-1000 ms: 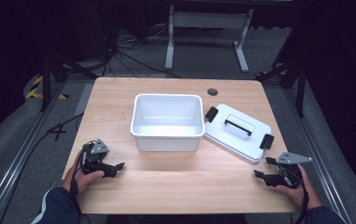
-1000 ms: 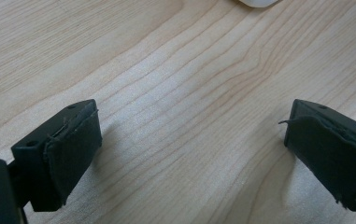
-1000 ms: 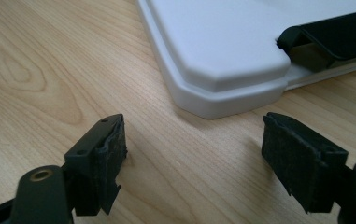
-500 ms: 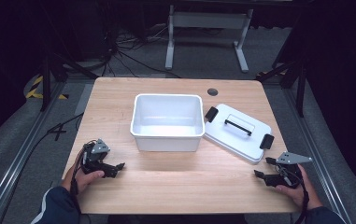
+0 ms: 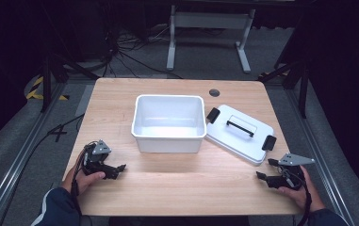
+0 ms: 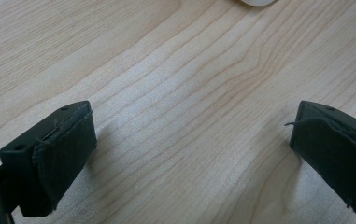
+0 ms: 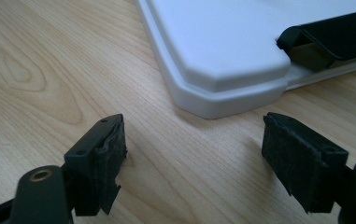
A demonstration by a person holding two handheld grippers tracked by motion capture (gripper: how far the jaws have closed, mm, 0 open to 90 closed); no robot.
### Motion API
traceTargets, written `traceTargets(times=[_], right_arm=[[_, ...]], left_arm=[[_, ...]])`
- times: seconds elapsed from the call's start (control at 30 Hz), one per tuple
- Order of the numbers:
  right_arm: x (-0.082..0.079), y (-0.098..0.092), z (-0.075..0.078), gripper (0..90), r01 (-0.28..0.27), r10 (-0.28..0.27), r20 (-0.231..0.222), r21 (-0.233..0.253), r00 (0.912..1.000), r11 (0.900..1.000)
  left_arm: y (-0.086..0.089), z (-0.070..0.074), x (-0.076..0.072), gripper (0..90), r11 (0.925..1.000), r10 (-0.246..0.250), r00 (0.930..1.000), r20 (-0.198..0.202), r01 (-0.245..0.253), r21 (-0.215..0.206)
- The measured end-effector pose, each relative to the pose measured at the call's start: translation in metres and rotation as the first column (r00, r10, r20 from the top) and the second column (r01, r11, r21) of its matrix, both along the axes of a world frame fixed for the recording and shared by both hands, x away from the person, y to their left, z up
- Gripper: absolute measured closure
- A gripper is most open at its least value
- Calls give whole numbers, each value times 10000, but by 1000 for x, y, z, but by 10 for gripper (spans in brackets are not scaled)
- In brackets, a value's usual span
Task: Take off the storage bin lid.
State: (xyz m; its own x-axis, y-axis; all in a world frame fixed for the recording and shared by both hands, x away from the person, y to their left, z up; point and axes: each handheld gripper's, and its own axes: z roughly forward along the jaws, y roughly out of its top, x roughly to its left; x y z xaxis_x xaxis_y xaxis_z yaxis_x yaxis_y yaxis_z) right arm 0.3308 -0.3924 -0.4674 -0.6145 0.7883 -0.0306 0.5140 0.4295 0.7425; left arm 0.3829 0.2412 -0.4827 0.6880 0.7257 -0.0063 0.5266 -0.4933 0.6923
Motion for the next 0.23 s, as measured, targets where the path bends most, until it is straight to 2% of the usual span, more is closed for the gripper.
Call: traceTargets(times=[0.23], right_arm=[[0,0,0,222,8,-9,22,9,10000,10000]], left_arm=[[-1,0,0,1,10000,46,9999,-145,-47,-60]])
